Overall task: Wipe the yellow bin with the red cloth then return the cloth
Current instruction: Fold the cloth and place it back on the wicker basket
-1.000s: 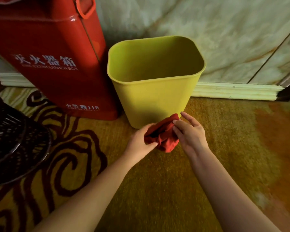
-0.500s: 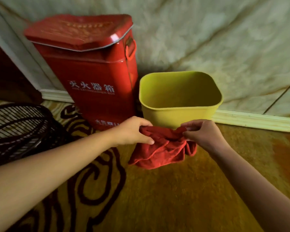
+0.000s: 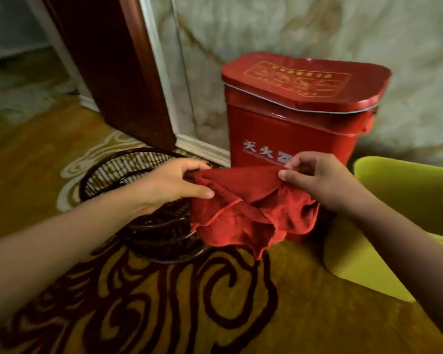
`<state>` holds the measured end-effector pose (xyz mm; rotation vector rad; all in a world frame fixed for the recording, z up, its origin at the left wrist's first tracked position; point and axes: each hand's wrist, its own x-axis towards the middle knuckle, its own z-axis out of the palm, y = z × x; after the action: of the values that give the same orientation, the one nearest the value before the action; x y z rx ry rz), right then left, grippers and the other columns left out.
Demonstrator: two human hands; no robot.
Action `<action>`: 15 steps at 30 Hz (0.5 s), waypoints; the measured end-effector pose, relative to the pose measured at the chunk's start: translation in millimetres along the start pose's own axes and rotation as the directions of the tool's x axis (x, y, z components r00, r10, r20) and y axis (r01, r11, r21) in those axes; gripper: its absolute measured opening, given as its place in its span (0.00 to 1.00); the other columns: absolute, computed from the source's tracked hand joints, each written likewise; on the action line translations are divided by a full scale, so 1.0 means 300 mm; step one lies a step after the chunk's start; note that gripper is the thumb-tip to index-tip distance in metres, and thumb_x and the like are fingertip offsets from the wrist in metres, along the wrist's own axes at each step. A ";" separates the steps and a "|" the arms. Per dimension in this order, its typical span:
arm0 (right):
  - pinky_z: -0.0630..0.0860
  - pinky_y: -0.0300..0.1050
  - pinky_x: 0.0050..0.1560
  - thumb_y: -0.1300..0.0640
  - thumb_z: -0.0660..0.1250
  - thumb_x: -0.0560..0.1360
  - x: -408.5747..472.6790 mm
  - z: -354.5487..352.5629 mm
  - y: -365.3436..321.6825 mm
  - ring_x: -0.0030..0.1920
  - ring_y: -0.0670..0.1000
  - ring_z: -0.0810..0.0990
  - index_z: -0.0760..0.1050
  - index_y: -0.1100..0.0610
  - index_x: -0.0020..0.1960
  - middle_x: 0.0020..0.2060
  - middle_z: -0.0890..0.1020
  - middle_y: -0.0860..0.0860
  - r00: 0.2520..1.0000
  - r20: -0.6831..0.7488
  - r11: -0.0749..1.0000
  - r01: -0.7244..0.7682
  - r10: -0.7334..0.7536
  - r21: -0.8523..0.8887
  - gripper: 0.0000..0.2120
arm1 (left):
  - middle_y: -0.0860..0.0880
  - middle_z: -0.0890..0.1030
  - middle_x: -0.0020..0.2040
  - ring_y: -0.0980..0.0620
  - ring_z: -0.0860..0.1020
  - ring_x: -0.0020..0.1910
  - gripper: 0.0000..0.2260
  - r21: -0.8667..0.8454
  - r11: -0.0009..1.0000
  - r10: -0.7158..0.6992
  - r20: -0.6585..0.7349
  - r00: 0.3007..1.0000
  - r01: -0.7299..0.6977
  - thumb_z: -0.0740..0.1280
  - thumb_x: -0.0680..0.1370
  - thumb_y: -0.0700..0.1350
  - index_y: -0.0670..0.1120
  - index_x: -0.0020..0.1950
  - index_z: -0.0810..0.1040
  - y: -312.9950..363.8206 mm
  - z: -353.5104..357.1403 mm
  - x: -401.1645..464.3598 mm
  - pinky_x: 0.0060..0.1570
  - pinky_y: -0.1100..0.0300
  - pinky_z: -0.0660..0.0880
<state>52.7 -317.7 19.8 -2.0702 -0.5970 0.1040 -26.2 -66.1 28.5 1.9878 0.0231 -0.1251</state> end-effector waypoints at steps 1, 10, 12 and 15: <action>0.68 0.47 0.40 0.56 0.72 0.69 0.045 0.046 -0.028 0.34 0.46 0.73 0.74 0.51 0.33 0.31 0.78 0.50 1.000 0.011 1.000 0.012 -0.012 0.025 0.09 | 0.58 0.83 0.34 0.62 0.79 0.37 0.13 -0.009 1.000 -0.009 -0.028 1.000 0.009 0.72 0.65 0.32 0.50 0.42 0.80 -0.017 -0.060 -0.015 0.40 0.70 0.76; 0.65 0.34 0.27 0.53 0.75 0.66 0.379 0.429 -0.194 0.22 0.39 0.69 0.75 0.52 0.32 0.25 0.74 0.47 1.000 0.018 0.991 -0.011 0.009 0.135 0.11 | 0.53 0.82 0.35 0.63 0.80 0.33 0.14 -0.150 0.973 -0.208 -0.246 0.947 0.174 0.68 0.68 0.30 0.48 0.45 0.78 -0.199 -0.438 -0.065 0.32 0.70 0.76; 0.67 0.37 0.32 0.52 0.76 0.65 0.423 0.499 -0.167 0.25 0.40 0.71 0.73 0.52 0.30 0.27 0.75 0.47 0.998 0.021 0.993 -0.069 0.067 0.091 0.12 | 0.51 0.79 0.38 0.60 0.78 0.34 0.15 -0.134 0.967 -0.247 -0.287 0.926 0.217 0.68 0.68 0.30 0.45 0.50 0.77 -0.260 -0.447 -0.040 0.33 0.71 0.75; 0.68 0.39 0.35 0.53 0.76 0.65 0.451 0.565 -0.093 0.29 0.44 0.72 0.73 0.52 0.29 0.28 0.76 0.48 0.986 0.048 0.987 -0.161 0.160 0.025 0.13 | 0.49 0.78 0.40 0.55 0.76 0.39 0.16 -0.191 0.943 -0.321 -0.294 0.900 0.274 0.69 0.68 0.31 0.42 0.54 0.76 -0.349 -0.427 0.016 0.37 0.67 0.74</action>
<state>109.9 -112.4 -28.9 -2.0905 -0.4528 0.2525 -19.1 93.2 -15.6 1.8279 0.5376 0.0058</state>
